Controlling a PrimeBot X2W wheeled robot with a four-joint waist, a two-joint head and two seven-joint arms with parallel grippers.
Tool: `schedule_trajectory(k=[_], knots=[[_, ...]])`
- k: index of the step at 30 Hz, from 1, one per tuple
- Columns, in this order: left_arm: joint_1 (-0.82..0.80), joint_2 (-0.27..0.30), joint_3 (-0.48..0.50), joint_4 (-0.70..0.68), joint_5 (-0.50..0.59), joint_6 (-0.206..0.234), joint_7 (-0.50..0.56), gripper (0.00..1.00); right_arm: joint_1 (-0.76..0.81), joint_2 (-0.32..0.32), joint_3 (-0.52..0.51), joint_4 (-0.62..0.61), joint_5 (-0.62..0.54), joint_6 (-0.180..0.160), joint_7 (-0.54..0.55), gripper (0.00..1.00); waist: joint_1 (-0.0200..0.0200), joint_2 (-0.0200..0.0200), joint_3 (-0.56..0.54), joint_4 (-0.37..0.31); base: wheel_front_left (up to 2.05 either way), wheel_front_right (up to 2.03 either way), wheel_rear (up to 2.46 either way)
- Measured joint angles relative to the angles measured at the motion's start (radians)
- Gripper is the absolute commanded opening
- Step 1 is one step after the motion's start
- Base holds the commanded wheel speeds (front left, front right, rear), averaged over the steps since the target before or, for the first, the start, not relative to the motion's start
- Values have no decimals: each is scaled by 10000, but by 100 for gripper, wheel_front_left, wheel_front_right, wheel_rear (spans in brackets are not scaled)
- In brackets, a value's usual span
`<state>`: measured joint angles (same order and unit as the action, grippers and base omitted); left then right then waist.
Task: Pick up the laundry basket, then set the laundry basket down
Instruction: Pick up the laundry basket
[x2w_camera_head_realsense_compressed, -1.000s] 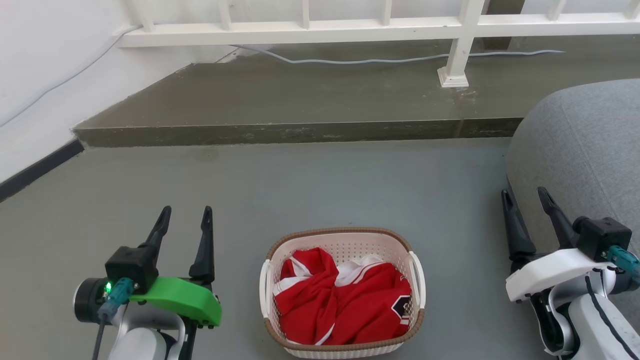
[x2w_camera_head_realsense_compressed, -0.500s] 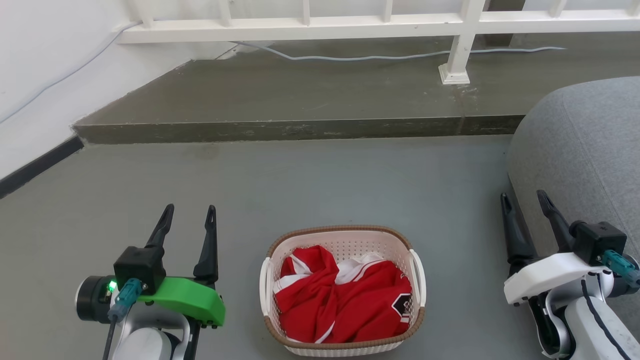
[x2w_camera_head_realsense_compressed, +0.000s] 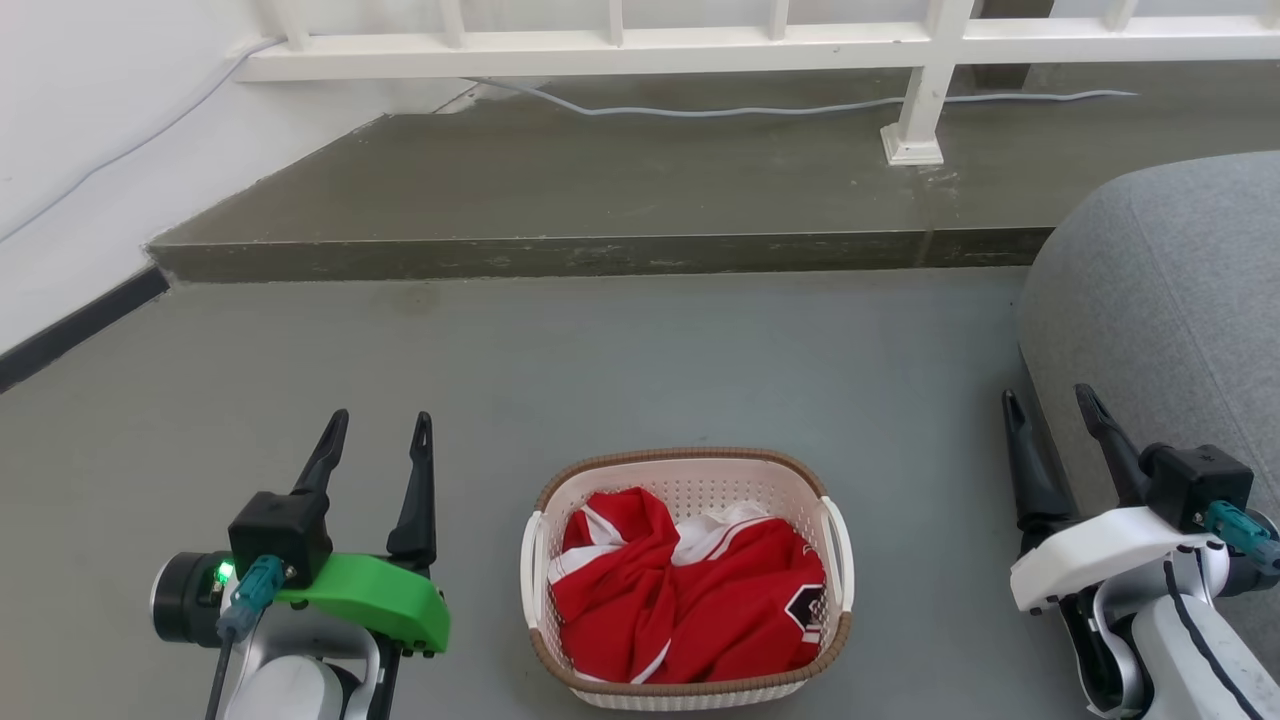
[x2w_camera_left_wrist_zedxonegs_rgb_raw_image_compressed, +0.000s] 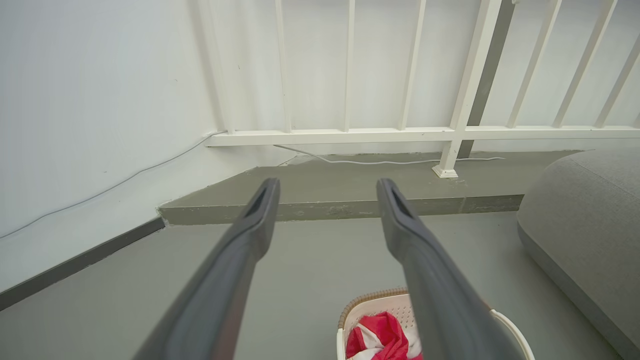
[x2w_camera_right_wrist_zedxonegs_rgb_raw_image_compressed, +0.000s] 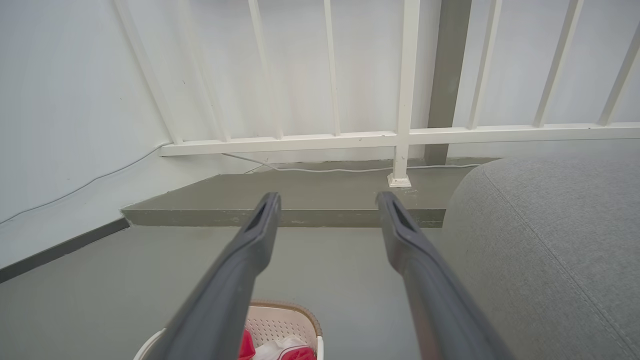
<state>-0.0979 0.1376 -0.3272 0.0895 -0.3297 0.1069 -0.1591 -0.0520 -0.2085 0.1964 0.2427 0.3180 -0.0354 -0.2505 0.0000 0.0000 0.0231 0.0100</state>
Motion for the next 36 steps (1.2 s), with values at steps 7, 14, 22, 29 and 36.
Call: schedule_trajectory(k=[7, 14, 22, 29, 36], knots=[[-1, 0, -15, -25, 4, 0, 52, 100, -9, -67, 2, 23, -2, 77, 0, 100, 0, 0, 93, 17, 0, 0, 0], [-8, -46, -15, -92, 4, 2, 88, 100, -44, -100, 15, -4, -13, 88, 0, 100, 0, 0, 420, 36, 0, 0, 0], [-37, -169, -96, -163, 2, 2, 192, 100, -284, -102, 40, -38, -13, 176, 6, 100, 0, 0, 1033, 42, 0, 0, 0], [-389, -263, -186, -215, -98, -2, 316, 100, -709, -98, 75, -56, -6, 263, 21, 100, 0, 0, 1840, 14, 0, 0, 0], [-895, -337, -201, 8, -313, -77, 552, 100, -1187, -67, 138, 4, -2, 316, 104, 100, 0, 0, 2767, -64, 0, 0, 0]])
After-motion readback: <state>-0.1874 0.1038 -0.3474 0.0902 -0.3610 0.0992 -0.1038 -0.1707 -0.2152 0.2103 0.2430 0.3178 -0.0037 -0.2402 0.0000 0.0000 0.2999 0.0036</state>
